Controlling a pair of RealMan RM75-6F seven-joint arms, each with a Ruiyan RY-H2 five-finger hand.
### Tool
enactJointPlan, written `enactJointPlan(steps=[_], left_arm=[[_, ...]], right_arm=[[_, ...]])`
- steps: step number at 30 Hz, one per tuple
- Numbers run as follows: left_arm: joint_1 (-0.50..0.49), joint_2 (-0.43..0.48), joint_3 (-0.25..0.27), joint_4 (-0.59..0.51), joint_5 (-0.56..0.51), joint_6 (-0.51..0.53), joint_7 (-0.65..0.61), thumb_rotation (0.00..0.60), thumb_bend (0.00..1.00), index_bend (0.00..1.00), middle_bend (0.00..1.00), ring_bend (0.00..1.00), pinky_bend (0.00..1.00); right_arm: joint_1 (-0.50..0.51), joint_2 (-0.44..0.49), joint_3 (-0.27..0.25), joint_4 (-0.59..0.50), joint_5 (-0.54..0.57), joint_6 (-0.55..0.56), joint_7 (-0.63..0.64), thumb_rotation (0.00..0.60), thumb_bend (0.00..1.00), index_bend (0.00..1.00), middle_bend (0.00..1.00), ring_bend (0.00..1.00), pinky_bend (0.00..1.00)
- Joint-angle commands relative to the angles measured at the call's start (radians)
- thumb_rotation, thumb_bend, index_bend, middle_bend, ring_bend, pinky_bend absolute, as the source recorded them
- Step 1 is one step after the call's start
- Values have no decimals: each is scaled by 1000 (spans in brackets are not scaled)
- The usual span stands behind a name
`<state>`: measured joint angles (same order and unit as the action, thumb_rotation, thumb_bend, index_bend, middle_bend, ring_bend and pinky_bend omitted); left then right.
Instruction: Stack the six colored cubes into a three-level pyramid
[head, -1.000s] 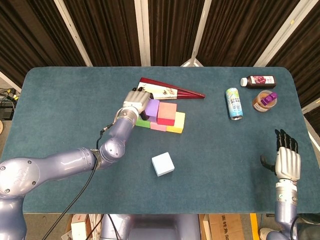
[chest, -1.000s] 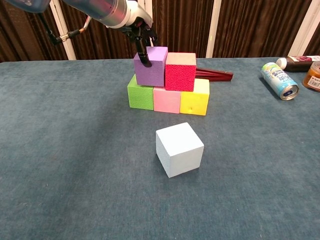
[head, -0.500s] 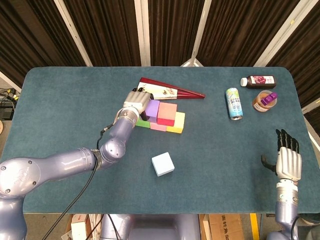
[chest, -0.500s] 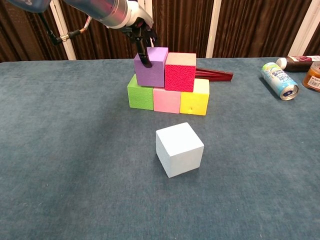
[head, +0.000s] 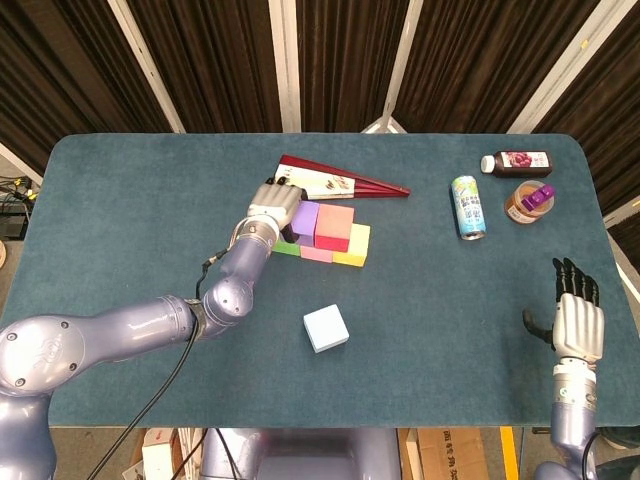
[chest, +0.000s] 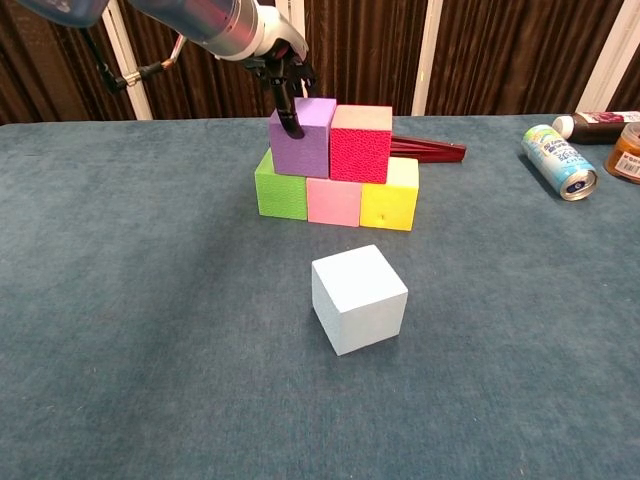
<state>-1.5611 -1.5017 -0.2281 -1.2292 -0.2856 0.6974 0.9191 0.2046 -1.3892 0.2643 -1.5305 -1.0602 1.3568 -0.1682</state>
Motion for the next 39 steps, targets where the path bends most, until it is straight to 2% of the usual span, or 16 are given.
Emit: enactJointPlan(steps=[1,39], left_arm=[[-2,-5,-1,6,2,-2,1,600,408,265,162,0,0],[-15,2,10,-4,-10,-3,21,600,407,216,107,0,0]], right_arm=[[0,0,0,0,0,0,0,600,335,12,45,0,0],[3,3,0,-3,10,-8,-4,600,335,12,45,0,0]])
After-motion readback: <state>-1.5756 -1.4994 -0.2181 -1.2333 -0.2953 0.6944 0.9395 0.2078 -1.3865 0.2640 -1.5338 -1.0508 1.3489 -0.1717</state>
